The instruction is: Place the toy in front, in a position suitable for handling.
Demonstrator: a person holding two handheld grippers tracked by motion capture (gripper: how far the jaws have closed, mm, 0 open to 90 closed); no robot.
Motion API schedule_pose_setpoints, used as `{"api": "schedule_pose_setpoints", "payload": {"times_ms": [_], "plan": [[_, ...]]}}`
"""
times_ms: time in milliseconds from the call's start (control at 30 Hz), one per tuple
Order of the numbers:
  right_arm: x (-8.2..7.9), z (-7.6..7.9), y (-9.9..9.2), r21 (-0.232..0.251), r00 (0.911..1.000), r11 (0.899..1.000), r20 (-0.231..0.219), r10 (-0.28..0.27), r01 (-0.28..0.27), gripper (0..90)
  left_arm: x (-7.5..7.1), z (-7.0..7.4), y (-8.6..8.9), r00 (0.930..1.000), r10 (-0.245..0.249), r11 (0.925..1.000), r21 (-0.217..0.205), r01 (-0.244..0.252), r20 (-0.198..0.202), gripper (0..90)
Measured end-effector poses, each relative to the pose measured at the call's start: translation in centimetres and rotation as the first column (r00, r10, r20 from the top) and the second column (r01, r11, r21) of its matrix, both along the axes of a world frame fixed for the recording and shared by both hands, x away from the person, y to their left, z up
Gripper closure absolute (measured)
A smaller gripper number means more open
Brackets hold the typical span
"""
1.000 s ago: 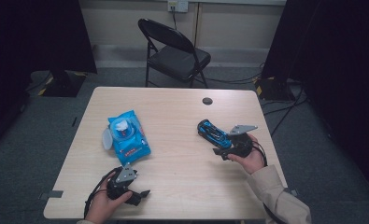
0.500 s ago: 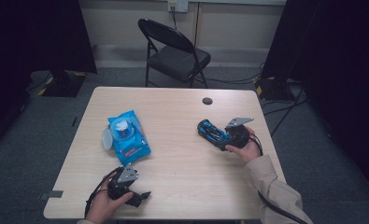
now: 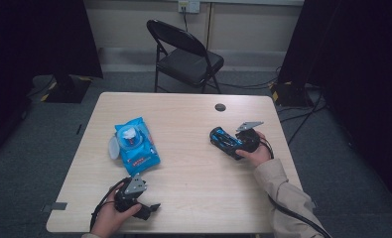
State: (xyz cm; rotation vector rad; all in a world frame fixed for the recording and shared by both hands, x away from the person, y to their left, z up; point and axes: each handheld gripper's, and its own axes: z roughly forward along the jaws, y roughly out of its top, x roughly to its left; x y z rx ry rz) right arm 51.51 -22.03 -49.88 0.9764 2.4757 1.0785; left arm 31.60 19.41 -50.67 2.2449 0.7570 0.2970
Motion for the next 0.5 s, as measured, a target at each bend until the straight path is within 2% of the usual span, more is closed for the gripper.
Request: {"api": "schedule_pose_setpoints", "payload": {"times_ms": [100,133,233,333,500], "plan": [[0.17,-0.66,0.27,-0.004,0.9999,1.0,-0.017,0.003,-0.003,13.5,0.01,0.0,-0.02,1.0,-0.002,1.0,0.001,0.002,-0.001,2.8],[0.11,-1.05,0.42,-0.016,1.0,1.0,-0.004,0.008,-0.008,13.4,0.01,0.0,-0.02,1.0,-0.002,1.0,0.002,0.002,0.0,2.8],[0.11,-1.05,0.41,-0.013,1.0,1.0,-0.003,0.0,0.0,15.5,0.01,0.0,-0.02,1.0,-0.002,1.0,0.002,0.002,-0.001,2.7],[0.05,-1.0,0.42,-0.005,0.9999,1.0,0.001,0.016,-0.016,24.2,0.01,-0.02,-0.05,1.0,-0.004,1.0,0.002,0.004,-0.002,2.3],[-0.22,-0.88,0.66,-0.01,1.0,1.0,0.005,0.003,-0.003,24.7,0.02,-0.01,-0.05,1.0,-0.006,1.0,0.004,0.006,-0.002,2.0]]}}
